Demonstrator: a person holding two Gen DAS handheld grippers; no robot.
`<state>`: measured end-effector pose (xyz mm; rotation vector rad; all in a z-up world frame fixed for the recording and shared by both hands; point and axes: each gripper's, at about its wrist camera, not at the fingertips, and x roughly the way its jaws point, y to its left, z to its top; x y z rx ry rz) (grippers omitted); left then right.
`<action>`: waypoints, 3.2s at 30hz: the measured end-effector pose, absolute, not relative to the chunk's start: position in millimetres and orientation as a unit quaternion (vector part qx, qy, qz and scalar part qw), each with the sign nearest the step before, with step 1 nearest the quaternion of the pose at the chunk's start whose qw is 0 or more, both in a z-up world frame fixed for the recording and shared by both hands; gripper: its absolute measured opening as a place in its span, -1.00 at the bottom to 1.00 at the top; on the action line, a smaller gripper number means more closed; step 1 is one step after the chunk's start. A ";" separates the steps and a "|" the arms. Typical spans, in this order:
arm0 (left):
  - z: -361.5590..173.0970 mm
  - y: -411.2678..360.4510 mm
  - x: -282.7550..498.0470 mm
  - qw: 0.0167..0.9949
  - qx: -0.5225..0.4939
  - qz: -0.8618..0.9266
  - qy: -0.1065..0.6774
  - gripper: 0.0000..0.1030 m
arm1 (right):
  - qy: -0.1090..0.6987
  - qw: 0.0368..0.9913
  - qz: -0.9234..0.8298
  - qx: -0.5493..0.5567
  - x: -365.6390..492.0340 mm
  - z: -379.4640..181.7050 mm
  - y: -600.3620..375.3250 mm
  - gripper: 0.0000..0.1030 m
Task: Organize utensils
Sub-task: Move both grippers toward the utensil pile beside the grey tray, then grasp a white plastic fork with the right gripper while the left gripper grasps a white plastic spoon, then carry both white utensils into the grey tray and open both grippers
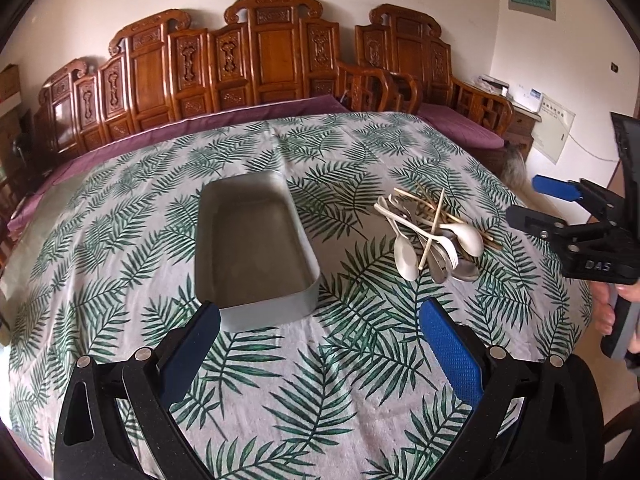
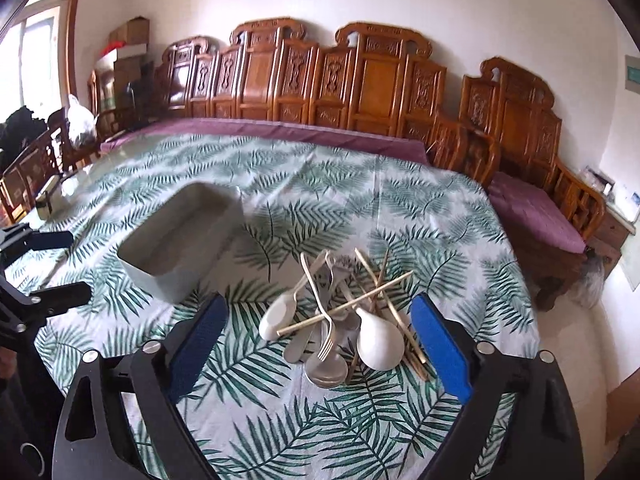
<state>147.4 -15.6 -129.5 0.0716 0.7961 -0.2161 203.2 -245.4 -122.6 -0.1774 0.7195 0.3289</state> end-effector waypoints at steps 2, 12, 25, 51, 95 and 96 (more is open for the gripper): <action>-133.6 -18.4 153.1 0.913 0.037 -0.110 0.392 0.88 | 0.364 0.913 0.159 -0.089 212.9 -134.2 -248.1 0.57; -157.0 -47.3 183.1 0.899 0.065 -0.128 0.414 0.88 | 0.458 0.862 0.190 -0.103 274.3 -199.3 -241.3 -0.09; -171.1 -74.1 205.3 0.885 0.061 -0.148 0.438 0.86 | 0.513 0.832 0.188 -0.097 289.1 -224.4 -234.9 -0.89; -209.8 -119.2 296.2 0.841 -0.016 -0.168 0.514 -0.04 | 0.474 0.865 0.165 -0.019 249.9 -183.6 -292.7 -0.89; -179.4 -110.4 292.7 0.841 0.015 -0.159 0.518 -0.95 | 0.456 0.874 0.169 -0.018 250.6 -144.4 -279.9 -0.89; -173.1 -106.0 290.8 0.844 0.010 -0.159 0.513 -0.95 | 0.456 0.874 0.169 -0.017 250.9 -142.1 -278.5 -0.89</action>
